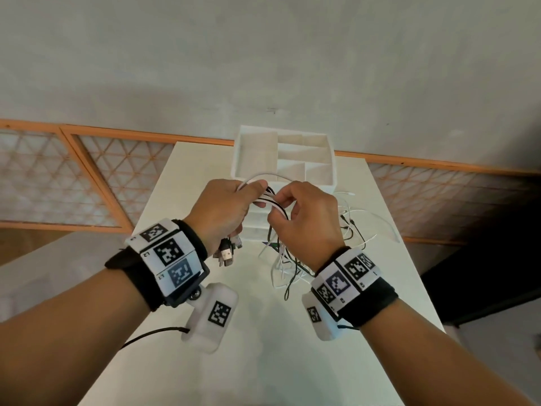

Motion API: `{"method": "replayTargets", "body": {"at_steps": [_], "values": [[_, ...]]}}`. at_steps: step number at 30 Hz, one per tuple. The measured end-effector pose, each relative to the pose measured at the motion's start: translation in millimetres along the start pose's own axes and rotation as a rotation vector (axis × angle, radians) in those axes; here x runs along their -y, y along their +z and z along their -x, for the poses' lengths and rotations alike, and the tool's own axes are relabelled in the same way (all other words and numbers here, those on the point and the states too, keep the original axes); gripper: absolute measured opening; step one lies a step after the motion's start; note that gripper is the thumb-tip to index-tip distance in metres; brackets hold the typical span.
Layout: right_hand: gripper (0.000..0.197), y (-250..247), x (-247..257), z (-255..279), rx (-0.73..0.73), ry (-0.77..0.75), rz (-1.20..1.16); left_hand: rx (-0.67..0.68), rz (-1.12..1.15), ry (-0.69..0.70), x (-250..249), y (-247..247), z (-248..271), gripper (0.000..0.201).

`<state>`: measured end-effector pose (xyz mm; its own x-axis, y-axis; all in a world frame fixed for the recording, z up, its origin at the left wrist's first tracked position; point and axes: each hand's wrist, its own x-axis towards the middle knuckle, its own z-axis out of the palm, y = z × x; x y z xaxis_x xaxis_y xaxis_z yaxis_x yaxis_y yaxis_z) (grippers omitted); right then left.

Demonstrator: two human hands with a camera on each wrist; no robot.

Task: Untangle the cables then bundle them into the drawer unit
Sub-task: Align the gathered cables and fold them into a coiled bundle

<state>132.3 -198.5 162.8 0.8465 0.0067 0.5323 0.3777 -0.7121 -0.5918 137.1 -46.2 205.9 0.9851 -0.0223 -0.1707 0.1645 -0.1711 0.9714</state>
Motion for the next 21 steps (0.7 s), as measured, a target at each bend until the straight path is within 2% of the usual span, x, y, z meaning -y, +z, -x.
{"method": "replayTargets", "body": {"at_steps": [5, 6, 8, 11, 13, 14, 15, 17, 19, 20, 21], "values": [[0.014, 1.1, 0.6, 5.8, 0.059, -0.011, 0.039, -0.071, 0.038, -0.045, 2.2, -0.9, -4.5, 0.045], [0.015, -0.5, -0.2, 6.4, 0.132, 0.009, -0.032, -0.077, 0.042, -0.058, 2.6, -2.4, -5.6, 0.041], [0.019, -4.4, -5.5, 12.5, 0.385, 0.075, -0.133, -0.091, 0.088, -0.100, 1.7, -8.2, -9.7, 0.036], [0.033, 0.8, -39.1, 38.2, 0.740, 0.225, 0.110, -0.108, 0.241, -0.123, -10.4, -27.8, -16.8, 0.029], [0.041, 1.7, -73.5, 51.5, 0.830, 0.383, 0.324, -0.102, 0.289, -0.054, -20.1, -39.8, -20.6, 0.028], [0.044, -2.6, -86.3, 49.9, 0.815, 0.480, 0.374, -0.101, 0.293, -0.021, -22.9, -42.6, -22.1, 0.028], [0.046, -10.2, -94.4, 44.4, 0.735, 0.586, 0.378, -0.102, 0.279, -0.004, -22.4, -43.8, -22.7, 0.028], [0.043, -29.1, -103.6, 24.9, 0.403, 0.727, 0.341, -0.103, 0.196, -0.019, -13.3, -42.3, -23.7, 0.030], [0.036, -49.6, -106.5, 5.3, -0.029, 0.718, 0.299, -0.115, 0.055, -0.070, 1.1, -38.1, -23.9, 0.037], [0.036, -55.8, -109.8, 1.9, -0.206, 0.657, 0.254, -0.142, 0.021, -0.081, 7.0, -36.5, -24.3, 0.039], [0.036, -58.1, -113.6, 3.7, -0.313, 0.579, 0.224, -0.179, 0.023, -0.076, 10.3, -35.6, -25.1, 0.041]]}}
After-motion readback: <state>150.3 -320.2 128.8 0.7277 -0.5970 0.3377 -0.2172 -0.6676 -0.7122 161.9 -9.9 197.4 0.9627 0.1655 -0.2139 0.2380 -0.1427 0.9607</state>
